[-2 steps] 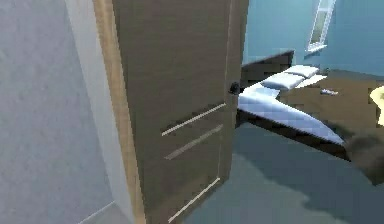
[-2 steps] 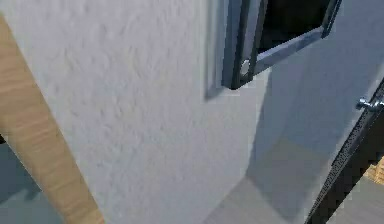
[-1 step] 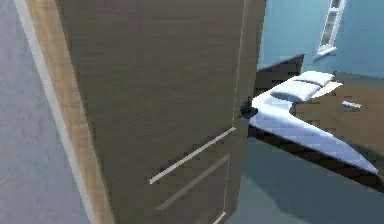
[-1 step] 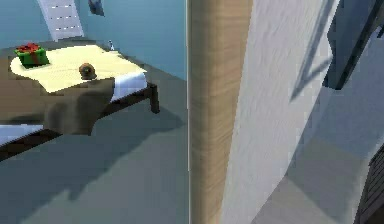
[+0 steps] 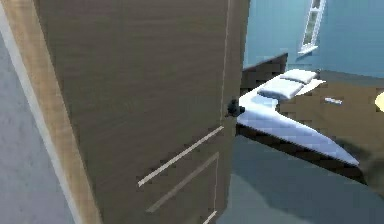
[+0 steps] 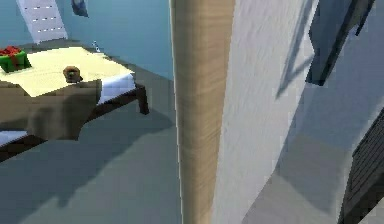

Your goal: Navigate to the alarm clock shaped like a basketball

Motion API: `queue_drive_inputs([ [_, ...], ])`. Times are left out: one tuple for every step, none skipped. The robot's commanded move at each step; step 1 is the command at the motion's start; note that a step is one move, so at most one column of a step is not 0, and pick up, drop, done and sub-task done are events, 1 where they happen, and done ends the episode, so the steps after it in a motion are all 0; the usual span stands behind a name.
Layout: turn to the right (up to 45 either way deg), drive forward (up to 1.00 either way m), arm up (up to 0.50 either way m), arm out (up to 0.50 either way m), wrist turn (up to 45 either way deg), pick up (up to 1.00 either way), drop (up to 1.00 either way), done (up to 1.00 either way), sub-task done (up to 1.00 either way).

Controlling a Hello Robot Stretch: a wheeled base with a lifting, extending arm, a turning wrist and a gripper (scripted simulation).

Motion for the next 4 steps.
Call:
queue_drive_inputs([
  [0.0, 0.35, 0.00, 0.00, 0.0, 0.00, 0.00, 0.00, 0.00],
  [45.0, 0.00, 0.00, 0.00, 0.0, 0.00, 0.00, 0.00, 0.00],
  [15.0, 0.00, 0.00, 0.00, 0.0, 0.00, 0.00, 0.00, 0.00],
  [0.0, 1.00, 0.00, 0.00, 0.0, 0.00, 0.00, 0.00, 0.00],
])
